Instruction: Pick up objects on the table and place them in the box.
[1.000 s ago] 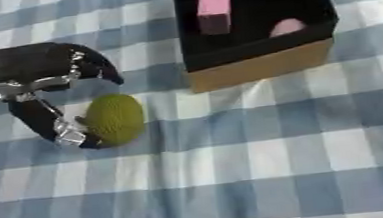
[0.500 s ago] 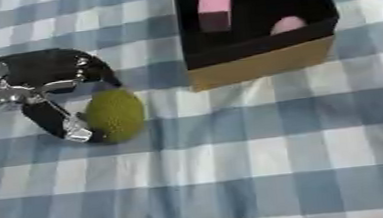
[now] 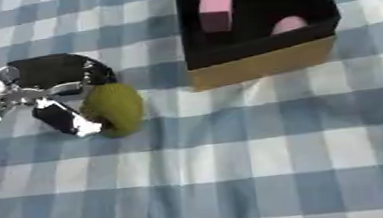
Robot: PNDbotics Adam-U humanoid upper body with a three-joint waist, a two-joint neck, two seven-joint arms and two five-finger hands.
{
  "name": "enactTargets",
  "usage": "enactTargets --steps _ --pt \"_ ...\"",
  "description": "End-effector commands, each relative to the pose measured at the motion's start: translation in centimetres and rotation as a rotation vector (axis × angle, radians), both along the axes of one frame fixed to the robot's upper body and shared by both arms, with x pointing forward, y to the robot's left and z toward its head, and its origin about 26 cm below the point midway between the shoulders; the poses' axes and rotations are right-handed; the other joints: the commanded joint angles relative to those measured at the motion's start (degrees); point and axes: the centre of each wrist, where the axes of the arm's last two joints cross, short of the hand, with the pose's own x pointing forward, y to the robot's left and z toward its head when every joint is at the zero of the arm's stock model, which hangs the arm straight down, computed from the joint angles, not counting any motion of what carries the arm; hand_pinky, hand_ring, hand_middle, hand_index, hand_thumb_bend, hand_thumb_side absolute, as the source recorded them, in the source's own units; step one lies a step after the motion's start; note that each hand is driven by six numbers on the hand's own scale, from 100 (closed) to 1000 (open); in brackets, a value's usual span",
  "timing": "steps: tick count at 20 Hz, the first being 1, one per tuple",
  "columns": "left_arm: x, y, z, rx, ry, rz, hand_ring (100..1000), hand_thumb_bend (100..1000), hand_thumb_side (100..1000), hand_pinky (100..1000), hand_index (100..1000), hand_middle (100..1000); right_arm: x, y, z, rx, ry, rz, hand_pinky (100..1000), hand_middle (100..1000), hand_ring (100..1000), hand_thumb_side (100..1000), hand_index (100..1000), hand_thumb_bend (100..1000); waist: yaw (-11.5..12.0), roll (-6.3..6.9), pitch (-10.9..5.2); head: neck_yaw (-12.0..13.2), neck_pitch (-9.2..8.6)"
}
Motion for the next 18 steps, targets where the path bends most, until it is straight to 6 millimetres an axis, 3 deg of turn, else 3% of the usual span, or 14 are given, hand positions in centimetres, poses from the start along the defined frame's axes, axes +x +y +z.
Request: enactTargets --steps 1,12,18 --pt "-1.1 0.7 2.2 -0.055 -0.022 -0.016 764 100 229 799 731 642 -0.1 0.0 0.5 -0.021 -0.012 0.000 951 350 1000 470 922 100 0.1 -0.33 -3.60 0.1 0.17" --pt "-4.4 1.4 7.9 -0.239 -0.071 -0.071 738 100 241 777 724 617 -0.2 -0.1 0.5 -0.024 -0.009 -0.007 951 350 1000 470 921 100 0.4 -0.01 -3.82 -0.4 -0.33" --pt "-4.1 0.3 12.0 -0.396 -0.162 -0.110 733 100 250 773 719 614 -0.2 -0.2 0.4 -0.025 -0.003 -0.011 951 350 1000 470 921 100 0.5 0.07 -4.13 -0.8 -0.73"
